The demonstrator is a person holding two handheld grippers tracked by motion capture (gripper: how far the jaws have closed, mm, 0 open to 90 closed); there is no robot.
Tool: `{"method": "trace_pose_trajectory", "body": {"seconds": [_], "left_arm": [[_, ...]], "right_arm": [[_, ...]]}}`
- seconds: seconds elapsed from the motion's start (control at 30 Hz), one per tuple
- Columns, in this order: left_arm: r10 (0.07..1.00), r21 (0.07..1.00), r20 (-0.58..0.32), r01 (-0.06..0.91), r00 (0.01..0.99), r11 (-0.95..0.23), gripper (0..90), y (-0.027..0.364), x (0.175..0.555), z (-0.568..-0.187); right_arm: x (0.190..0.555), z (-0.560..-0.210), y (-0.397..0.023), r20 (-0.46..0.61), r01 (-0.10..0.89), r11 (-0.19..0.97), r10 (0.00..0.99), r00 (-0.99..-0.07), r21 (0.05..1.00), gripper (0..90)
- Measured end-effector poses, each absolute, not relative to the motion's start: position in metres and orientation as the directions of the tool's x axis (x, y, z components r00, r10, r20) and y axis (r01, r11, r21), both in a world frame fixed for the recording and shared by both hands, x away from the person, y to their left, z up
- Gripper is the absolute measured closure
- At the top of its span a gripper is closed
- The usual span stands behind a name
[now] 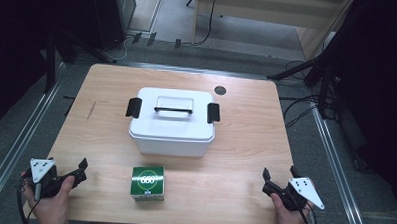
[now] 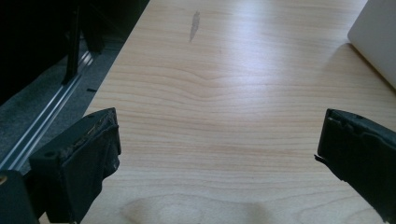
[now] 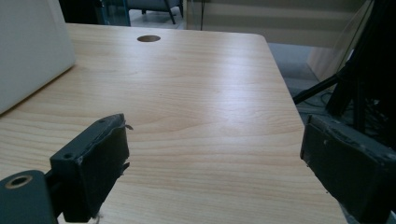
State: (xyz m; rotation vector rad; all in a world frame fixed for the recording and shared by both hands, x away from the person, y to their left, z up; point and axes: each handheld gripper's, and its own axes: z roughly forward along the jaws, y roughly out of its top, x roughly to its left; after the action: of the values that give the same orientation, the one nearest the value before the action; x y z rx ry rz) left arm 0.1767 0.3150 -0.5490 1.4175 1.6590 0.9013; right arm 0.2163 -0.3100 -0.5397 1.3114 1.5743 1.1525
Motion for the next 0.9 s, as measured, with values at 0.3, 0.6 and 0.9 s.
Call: {"method": "trace_pose_trajectory", "body": {"seconds": [0.3,0.6,0.9], "left_arm": [[0.996,0.911,-0.052,0.406,-0.074,0.078,15.0,0.281,0.170,-0.539],[0.995,0.902,-0.098,0.424,0.013,0.083,47.8,0.257,0.168,-0.540],[0.992,0.899,-0.095,0.436,0.088,0.047,61.7,0.231,0.165,-0.540]], "right_arm": [[0.210,-0.536,-0.290,-0.010,0.254,0.070,0.973,-0.230,0.965,29.4],[0.207,-0.527,-0.254,0.100,0.268,0.018,0.902,-0.419,0.963,59.7],[0.198,-0.524,-0.200,0.080,0.291,0.092,0.845,-0.529,0.952,70.6]]}}
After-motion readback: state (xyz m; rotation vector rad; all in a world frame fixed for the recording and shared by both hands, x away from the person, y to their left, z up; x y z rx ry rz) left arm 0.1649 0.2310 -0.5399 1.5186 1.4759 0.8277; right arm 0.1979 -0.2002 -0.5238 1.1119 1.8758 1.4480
